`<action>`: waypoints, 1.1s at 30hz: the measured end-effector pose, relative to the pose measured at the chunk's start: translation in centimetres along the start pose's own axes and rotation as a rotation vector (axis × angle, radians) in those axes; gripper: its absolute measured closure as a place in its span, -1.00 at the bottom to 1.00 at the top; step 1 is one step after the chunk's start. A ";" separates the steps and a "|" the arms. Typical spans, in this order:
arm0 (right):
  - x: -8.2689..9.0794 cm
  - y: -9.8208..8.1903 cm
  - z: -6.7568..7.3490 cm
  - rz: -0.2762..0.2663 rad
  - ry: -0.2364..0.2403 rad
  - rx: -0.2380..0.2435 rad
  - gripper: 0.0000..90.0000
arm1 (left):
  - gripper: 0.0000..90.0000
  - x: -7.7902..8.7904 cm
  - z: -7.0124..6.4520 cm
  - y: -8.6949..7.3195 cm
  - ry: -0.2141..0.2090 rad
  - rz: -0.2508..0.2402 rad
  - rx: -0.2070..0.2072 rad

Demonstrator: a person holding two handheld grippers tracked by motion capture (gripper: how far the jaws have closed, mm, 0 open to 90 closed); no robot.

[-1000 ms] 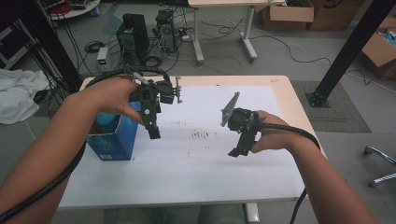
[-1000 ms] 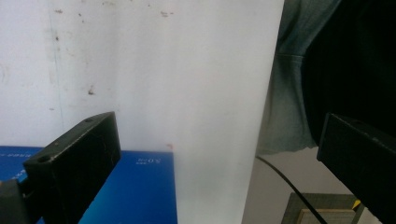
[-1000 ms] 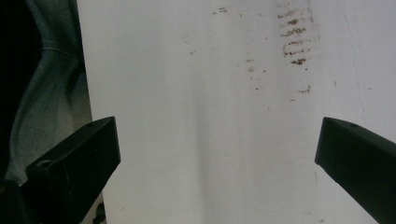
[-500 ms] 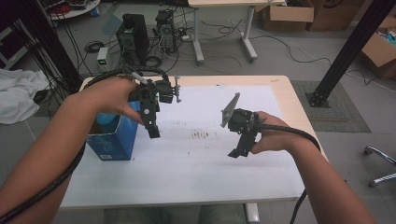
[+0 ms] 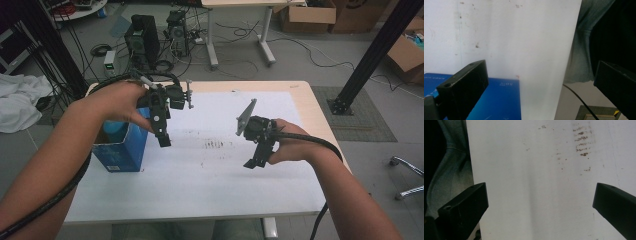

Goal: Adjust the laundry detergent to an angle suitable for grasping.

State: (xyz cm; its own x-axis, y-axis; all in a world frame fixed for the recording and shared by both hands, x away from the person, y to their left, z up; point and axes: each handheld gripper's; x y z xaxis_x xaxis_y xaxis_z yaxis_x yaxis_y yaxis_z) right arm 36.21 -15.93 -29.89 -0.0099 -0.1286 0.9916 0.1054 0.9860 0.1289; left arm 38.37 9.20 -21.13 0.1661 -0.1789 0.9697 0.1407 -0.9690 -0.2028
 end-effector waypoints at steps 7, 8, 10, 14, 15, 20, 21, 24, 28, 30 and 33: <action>0.0 0.1 0.0 0.003 0.001 0.000 -1.00 | -1.00 -0.2 -0.1 -0.1 -0.002 -0.001 -0.002; -0.1 0.1 0.0 0.003 0.003 -0.001 -1.00 | -1.00 -0.2 -0.1 -0.1 -0.003 0.000 -0.001; -0.1 0.1 0.0 0.001 0.003 0.000 -1.00 | -1.00 -0.2 0.0 -0.2 -0.004 0.000 0.001; -0.1 0.1 0.0 0.001 0.003 0.001 -1.00 | -1.00 -0.2 -0.1 -0.3 -0.004 0.001 0.003; -0.1 0.2 0.1 0.003 0.003 0.001 -1.00 | -1.00 -0.2 -0.2 -0.3 -0.003 -0.002 0.002; 0.0 0.3 0.2 0.001 0.001 0.007 -1.00 | -1.00 -0.3 -0.6 -0.3 -0.002 0.000 0.005; 0.1 0.3 0.3 0.000 -0.001 0.008 -1.00 | -1.00 -0.3 -0.7 -0.3 -0.002 -0.001 0.007; 0.2 0.3 0.5 -0.003 -0.001 0.007 -1.00 | -1.00 -0.3 -1.0 -0.2 -0.002 0.003 0.004; 0.3 0.0 0.6 -0.002 -0.007 0.004 -1.00 | -1.00 -0.2 -1.1 -0.1 0.000 0.001 0.005; 0.3 -0.1 0.7 -0.005 -0.009 -0.001 -1.00 | -1.00 -0.3 -1.5 0.0 0.002 0.006 -0.003; 0.4 -0.2 0.8 -0.008 -0.009 -0.003 -1.00 | -1.00 -0.2 -1.5 0.0 0.003 0.006 -0.004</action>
State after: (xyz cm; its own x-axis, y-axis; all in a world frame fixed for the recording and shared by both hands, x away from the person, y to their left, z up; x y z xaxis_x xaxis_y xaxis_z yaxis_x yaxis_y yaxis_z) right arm 35.43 -16.08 -29.55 -0.0199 -0.1355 0.9906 0.1080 0.9847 0.1369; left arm 36.90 8.95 -21.10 0.1639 -0.1857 0.9688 0.1359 -0.9685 -0.2086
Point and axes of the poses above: each handheld gripper's, and its own axes: x roughly backward along the jaws, y roughly out of its top, z roughly to its left, and after that the axes turned 12 degrees about z, right-handed
